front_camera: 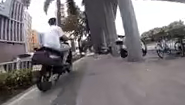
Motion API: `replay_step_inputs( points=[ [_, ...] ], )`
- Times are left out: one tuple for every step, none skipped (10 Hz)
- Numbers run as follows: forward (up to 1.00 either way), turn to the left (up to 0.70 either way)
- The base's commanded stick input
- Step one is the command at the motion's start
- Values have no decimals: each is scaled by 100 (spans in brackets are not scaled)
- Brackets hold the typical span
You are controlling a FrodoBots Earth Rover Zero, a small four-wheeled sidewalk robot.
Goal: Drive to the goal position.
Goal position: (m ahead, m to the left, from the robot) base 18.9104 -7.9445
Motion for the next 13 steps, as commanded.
replay_step_inputs(
  points=[
    [45,0],
    [45,0],
    [45,0],
    [45,0],
    [45,0],
    [45,0],
    [45,0],
    [45,0],
    [45,0],
    [45,0],
    [45,0],
    [45,0],
    [45,0]
  ],
)
